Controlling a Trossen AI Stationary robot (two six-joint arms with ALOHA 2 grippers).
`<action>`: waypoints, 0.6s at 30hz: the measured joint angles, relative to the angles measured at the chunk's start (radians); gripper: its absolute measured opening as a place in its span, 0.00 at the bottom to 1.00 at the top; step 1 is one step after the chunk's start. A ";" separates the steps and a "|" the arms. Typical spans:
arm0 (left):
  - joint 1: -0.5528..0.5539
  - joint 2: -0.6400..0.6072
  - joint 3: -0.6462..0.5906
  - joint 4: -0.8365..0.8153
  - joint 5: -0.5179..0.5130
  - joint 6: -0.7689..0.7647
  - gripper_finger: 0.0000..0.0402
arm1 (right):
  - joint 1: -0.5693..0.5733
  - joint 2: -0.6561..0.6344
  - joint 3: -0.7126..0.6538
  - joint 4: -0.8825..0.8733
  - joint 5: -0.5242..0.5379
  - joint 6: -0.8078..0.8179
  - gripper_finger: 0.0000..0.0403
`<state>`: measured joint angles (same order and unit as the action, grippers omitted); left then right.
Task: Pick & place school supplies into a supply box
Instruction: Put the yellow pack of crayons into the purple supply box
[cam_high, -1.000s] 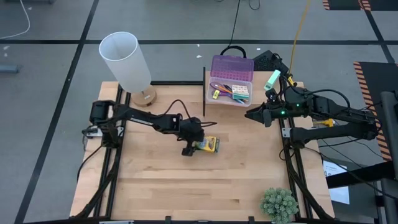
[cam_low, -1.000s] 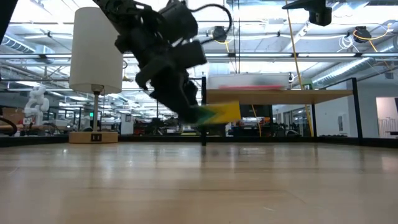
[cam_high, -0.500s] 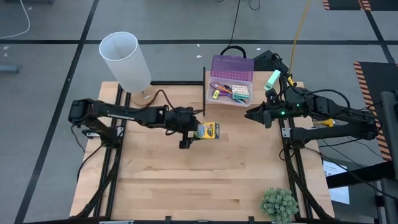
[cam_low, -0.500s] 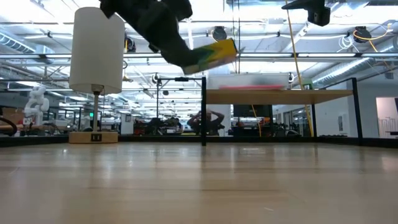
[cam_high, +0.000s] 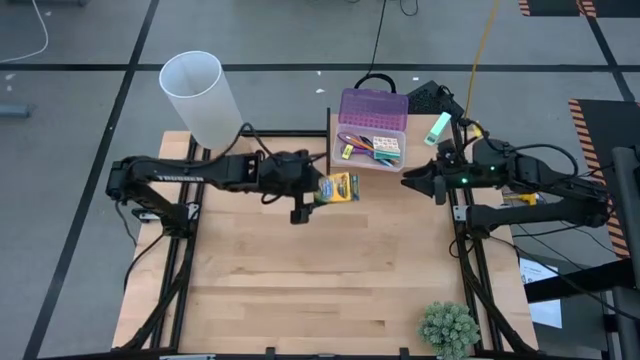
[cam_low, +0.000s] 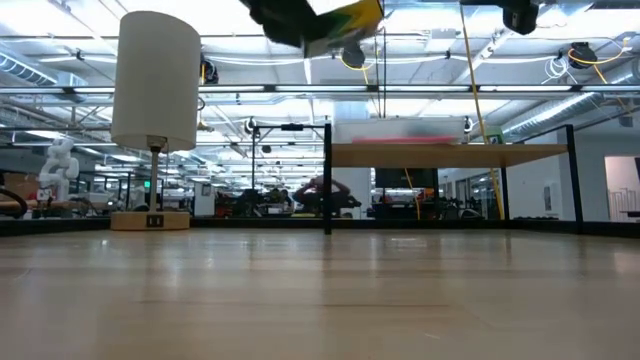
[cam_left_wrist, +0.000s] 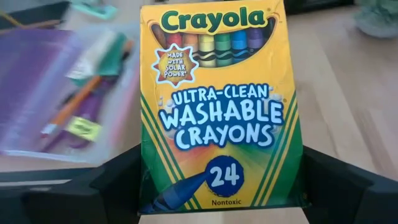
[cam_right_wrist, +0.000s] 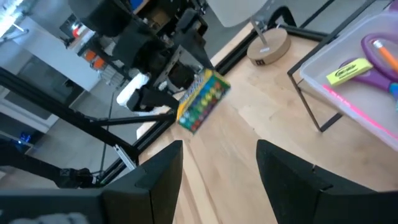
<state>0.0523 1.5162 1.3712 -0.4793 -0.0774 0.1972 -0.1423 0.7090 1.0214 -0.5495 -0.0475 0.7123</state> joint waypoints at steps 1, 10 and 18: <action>0.003 0.000 0.019 -0.011 -0.012 0.000 0.84 | 0.000 -0.008 0.000 0.000 0.003 -0.003 0.49; 0.043 0.001 0.134 -0.026 -0.102 0.005 0.84 | 0.000 -0.055 0.000 0.000 0.052 -0.024 0.49; 0.084 0.002 0.179 0.095 -0.190 -0.028 0.84 | 0.000 -0.058 0.000 0.000 0.062 -0.042 0.49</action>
<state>0.1362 1.5177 1.5505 -0.3845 -0.2677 0.1697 -0.1425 0.6506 1.0214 -0.5499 0.0145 0.6707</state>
